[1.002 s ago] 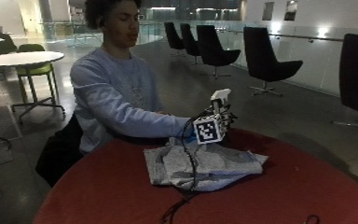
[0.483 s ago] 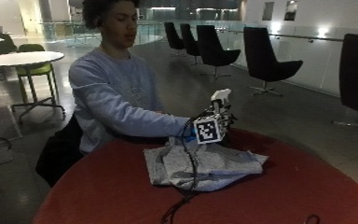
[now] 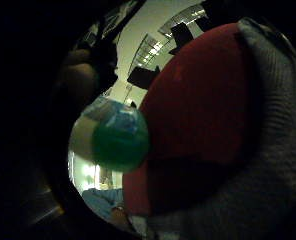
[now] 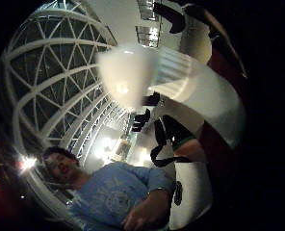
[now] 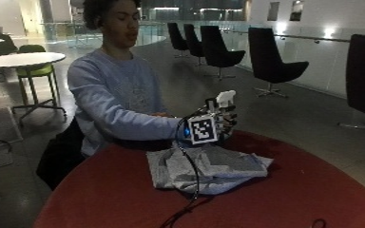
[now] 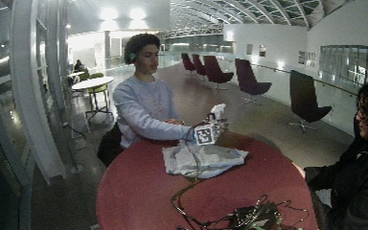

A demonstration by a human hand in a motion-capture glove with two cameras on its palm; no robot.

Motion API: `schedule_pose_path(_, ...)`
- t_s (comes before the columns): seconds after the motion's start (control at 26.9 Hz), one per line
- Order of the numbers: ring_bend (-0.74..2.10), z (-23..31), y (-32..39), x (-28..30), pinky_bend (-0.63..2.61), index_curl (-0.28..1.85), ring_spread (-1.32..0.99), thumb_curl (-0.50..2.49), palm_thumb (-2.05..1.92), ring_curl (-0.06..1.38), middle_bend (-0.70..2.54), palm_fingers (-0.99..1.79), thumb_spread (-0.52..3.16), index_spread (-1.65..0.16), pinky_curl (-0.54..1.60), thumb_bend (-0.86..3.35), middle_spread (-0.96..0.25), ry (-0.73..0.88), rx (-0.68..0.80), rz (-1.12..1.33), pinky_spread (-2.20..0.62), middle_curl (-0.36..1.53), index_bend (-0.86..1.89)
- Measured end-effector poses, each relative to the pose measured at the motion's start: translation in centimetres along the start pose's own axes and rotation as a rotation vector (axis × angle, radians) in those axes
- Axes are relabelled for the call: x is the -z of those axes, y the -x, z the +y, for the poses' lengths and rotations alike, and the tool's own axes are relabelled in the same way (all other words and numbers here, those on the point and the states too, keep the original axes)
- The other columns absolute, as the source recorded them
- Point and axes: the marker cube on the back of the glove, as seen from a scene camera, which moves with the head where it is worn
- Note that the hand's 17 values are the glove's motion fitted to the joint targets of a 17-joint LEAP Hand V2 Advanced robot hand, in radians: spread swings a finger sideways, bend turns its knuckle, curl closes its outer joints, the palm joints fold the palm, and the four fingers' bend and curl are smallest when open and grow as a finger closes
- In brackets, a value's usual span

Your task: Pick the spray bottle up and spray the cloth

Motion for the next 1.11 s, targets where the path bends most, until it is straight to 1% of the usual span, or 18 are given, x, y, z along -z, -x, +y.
schedule_pose_path(0.11,0.54,2.2,1.9,3.7,0.38,0.24,-0.05,0.55,0.80,0.37,0.30,0.61,0.86,-0.35,0.38,-0.04,-0.05,0.059,0.009,0.048,0.12,0.45,-0.04)
schedule_pose_path(0.19,0.55,4.2,3.8,6.9,0.39,0.21,-0.04,0.54,0.80,0.37,0.31,0.59,0.88,-0.35,0.38,-0.03,-0.05,0.064,0.017,0.073,0.13,0.45,-0.03)
schedule_pose_path(0.26,0.56,6.4,4.9,10.3,0.38,0.20,-0.03,0.54,0.80,0.37,0.31,0.60,0.90,-0.35,0.38,-0.03,-0.05,0.053,0.017,0.149,0.15,0.45,0.02)
schedule_pose_path(0.37,0.56,9.1,4.7,15.6,0.38,0.19,-0.03,0.53,0.80,0.36,0.32,0.62,0.92,-0.36,0.37,-0.03,-0.05,-0.016,-0.012,0.362,0.16,0.45,0.06)
schedule_pose_path(0.48,0.54,12.3,3.4,21.0,0.36,0.19,-0.03,0.52,0.79,0.35,0.33,0.64,0.94,-0.36,0.36,-0.03,-0.05,-0.096,-0.082,0.576,0.17,0.44,0.09)
schedule_pose_path(0.56,0.53,14.7,2.4,23.5,0.34,0.20,-0.02,0.52,0.79,0.35,0.34,0.65,0.95,-0.37,0.36,-0.03,-0.05,-0.127,-0.131,0.675,0.18,0.44,0.11)
schedule_pose_path(0.67,0.51,17.7,1.0,26.0,0.31,0.21,-0.02,0.51,0.78,0.35,0.34,0.67,0.97,-0.36,0.35,-0.03,-0.04,-0.145,-0.188,0.790,0.19,0.44,0.13)
schedule_pose_path(0.78,0.49,19.7,-0.3,27.7,0.29,0.22,-0.02,0.50,0.77,0.34,0.34,0.68,0.98,-0.36,0.34,-0.03,-0.04,-0.135,-0.233,0.878,0.20,0.43,0.14)
schedule_pose_path(0.93,0.47,21.0,-1.4,28.4,0.26,0.23,-0.01,0.48,0.76,0.34,0.34,0.70,1.00,-0.36,0.34,-0.03,-0.04,-0.099,-0.269,0.952,0.20,0.43,0.14)
schedule_pose_path(1.11,0.46,21.6,-1.5,28.3,0.23,0.23,-0.01,0.47,0.76,0.33,0.33,0.71,1.01,-0.36,0.34,-0.03,-0.04,-0.085,-0.275,0.991,0.21,0.42,0.12)
